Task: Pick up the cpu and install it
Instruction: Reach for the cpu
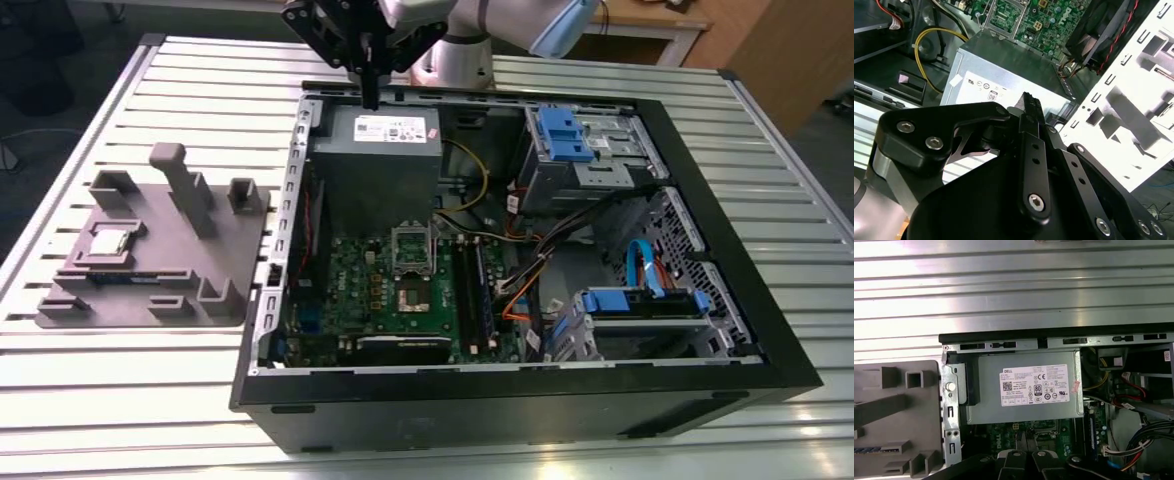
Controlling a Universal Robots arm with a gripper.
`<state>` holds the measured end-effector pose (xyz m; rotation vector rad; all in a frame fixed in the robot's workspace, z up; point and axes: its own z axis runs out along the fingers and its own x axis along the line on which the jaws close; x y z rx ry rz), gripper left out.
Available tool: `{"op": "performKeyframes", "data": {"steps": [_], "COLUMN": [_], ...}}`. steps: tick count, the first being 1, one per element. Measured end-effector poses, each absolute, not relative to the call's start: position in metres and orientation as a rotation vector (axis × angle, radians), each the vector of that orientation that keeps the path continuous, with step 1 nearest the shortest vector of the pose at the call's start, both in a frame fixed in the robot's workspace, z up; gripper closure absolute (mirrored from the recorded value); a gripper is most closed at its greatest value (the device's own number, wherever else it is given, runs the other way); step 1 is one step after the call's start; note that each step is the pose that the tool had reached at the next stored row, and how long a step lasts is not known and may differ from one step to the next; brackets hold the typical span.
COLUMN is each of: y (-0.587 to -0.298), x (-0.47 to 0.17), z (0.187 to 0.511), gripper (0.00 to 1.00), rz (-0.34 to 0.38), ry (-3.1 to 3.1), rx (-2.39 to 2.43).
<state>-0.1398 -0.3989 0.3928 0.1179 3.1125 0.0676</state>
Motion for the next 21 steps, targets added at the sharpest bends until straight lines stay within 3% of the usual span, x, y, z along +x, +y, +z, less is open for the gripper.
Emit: {"op": "performKeyframes", "data": {"steps": [21], "y": [-0.399], "x": [-0.150], "z": [0.392], "gripper": [0.89], "rz": [0.068], "ry": [3.113], "rx": [0.118]}}
